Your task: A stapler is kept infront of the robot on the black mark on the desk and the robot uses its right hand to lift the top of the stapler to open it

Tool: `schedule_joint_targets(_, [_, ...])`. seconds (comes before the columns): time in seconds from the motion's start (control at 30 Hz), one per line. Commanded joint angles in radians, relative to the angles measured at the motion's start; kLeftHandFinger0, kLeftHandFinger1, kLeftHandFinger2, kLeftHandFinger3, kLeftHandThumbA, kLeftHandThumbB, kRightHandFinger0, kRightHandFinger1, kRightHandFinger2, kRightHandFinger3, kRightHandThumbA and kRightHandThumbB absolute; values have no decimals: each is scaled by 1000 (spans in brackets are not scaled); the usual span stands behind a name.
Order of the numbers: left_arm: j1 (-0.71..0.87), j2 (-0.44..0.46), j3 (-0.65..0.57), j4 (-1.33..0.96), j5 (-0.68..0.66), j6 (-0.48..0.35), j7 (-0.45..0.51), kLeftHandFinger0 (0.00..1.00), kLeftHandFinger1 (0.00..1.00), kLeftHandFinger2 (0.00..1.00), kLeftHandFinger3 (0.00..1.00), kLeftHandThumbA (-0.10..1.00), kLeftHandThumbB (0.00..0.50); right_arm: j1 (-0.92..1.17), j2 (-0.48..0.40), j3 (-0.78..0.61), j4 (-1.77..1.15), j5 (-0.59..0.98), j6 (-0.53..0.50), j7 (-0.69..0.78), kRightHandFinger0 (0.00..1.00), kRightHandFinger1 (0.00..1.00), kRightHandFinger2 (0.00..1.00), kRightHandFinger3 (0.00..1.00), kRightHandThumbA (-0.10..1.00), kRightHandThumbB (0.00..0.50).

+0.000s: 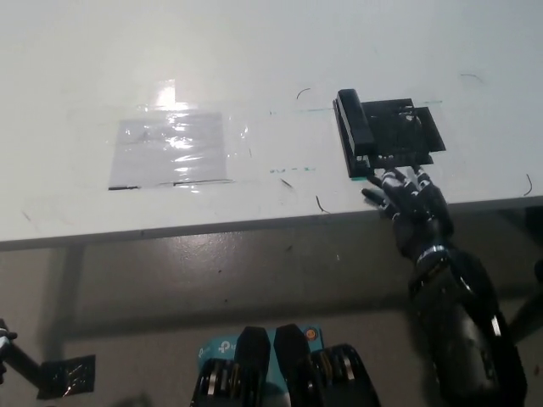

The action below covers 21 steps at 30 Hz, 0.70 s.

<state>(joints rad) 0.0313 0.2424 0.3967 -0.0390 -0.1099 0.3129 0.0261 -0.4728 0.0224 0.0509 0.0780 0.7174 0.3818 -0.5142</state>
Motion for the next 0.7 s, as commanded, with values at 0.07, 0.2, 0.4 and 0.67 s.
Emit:
schedule_joint_targets(0.07, [-21,55,11,-41,-10,-12,-7,161,176,438,694,507,0,-27,-73,112,-242,292,88,-139,533,593,753,1000,330,0])
schedule_joint_targets(0.2, [-22,53,13,-43,-6,-4,0,173,181,443,699,500,0,-34,-128,78,-275,310,88,-133,653,674,843,1000,355,0])
schedule_joint_targets(0.4, [-14,53,17,-44,-16,-2,2,173,184,433,703,494,0,-34,-192,-81,-338,276,88,-150,564,605,767,1000,321,0])
schedule_joint_targets(0.67, [-20,48,19,-39,-12,5,10,159,162,398,678,487,0,15,-251,-238,-359,122,62,-60,534,561,686,957,304,0])
